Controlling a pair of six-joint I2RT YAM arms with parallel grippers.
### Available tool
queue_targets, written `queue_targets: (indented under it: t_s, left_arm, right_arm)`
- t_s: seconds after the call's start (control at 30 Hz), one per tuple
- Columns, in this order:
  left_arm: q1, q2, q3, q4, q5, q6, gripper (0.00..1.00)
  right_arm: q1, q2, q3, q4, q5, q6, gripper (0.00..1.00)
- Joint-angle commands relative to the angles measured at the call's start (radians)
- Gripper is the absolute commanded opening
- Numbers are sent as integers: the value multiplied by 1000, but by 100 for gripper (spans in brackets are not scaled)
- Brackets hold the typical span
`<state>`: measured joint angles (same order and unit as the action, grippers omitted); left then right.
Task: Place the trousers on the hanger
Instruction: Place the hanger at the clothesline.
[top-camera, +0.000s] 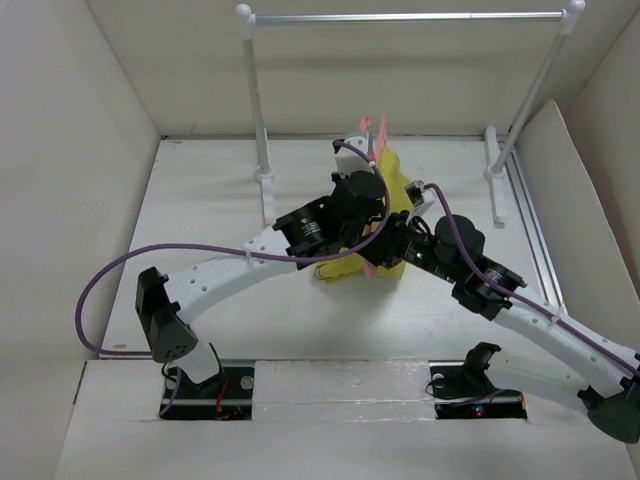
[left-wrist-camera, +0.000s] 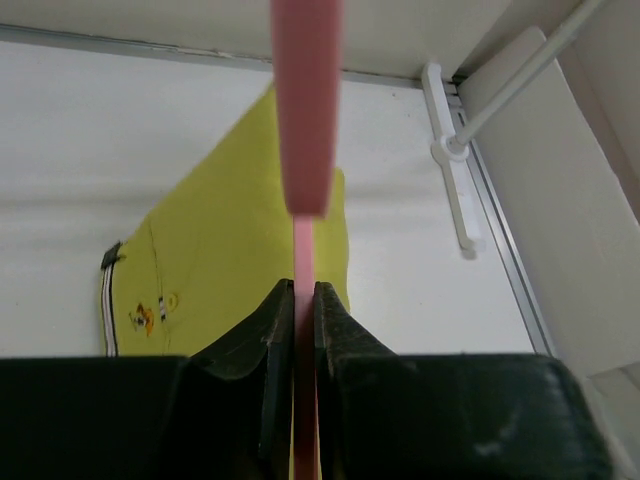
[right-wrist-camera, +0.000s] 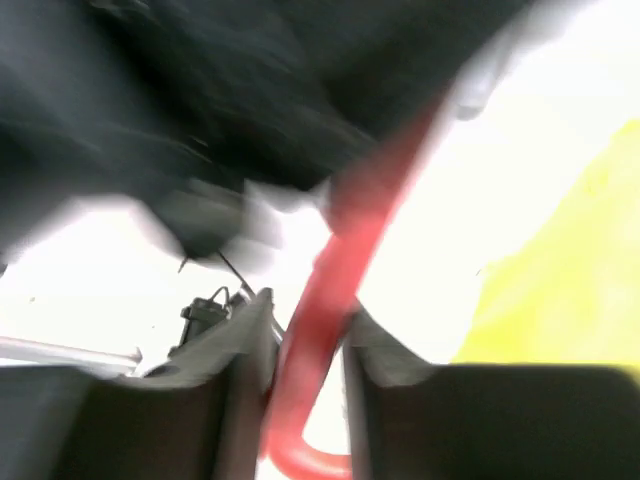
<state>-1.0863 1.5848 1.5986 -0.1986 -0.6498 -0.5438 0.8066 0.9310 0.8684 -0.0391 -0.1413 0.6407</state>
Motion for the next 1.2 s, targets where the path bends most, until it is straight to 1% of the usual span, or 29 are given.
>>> queue_targets:
  t_s: [0.0,0.03,0.1,0.17,0.3,0.4,0.43,0.5,0.53,0.6,0.63,0.7,0.73,0.77,0.8,0.87,0.9,1.0,1.07,1.1,1.13,1.17]
  left_arm:
    - [-4,-83,43,125,7,-13,0]
    - [-4,-80,59,120,6,-8,0]
    - [-4,-80,72,119,7,1,0]
    - [-4,-80,99,117,25,18,0]
    - [5,-77,139,111,58,33,0]
    - [5,-75,164,105,68,44,0]
    - [5,-77,165,107,70,48,10]
    - [5,-92,162,134,85,65,21]
    - [5,-98,162,142,88,73,31]
    - [15,-101,190,148,117,84,39]
    - [16,-101,208,142,125,93,45]
    - [28,-101,251,120,143,97,50]
    - [37,-105,261,117,154,107,56]
    - [37,-112,267,119,163,111,59]
    - [37,-126,267,129,179,116,65]
    - [46,-146,264,136,191,128,69]
    - [58,-166,261,133,196,128,75]
    - [87,-215,224,136,205,130,79]
    - [101,-252,177,137,199,140,94]
    - [111,-265,160,134,190,143,94]
    - [111,-279,138,133,176,146,97]
    - [111,-292,120,127,164,150,98]
  right_arm:
    - [-7,-29,17,166,14,-66,20]
    - [-7,-31,17,169,11,-56,14]
    - [-20,-34,21,183,-15,-35,10]
    - [-43,-40,40,199,-32,-6,3]
    - [-64,-29,90,182,-52,-4,0]
    - [-79,-23,130,185,-75,2,0]
    - [-96,-20,139,189,-84,5,0]
    - [-116,-18,156,196,-110,11,0]
    - [-139,-15,164,189,-119,13,0]
    - [-165,-11,175,194,-142,17,0]
    - [-178,-6,179,197,-153,17,0]
    - [-224,8,190,214,-191,22,0]
    - [-239,14,196,226,-210,25,0]
    - [-257,26,205,228,-233,24,0]
    - [-289,31,214,225,-239,20,0]
    - [-326,48,242,229,-273,14,0]
    - [-367,54,253,229,-283,11,0]
    - [-443,86,300,260,-363,14,0]
    - [-535,110,349,263,-397,14,0]
    - [-535,111,365,265,-409,14,0]
    - [-593,130,380,266,-420,8,0]
    - [-627,143,411,262,-447,5,0]
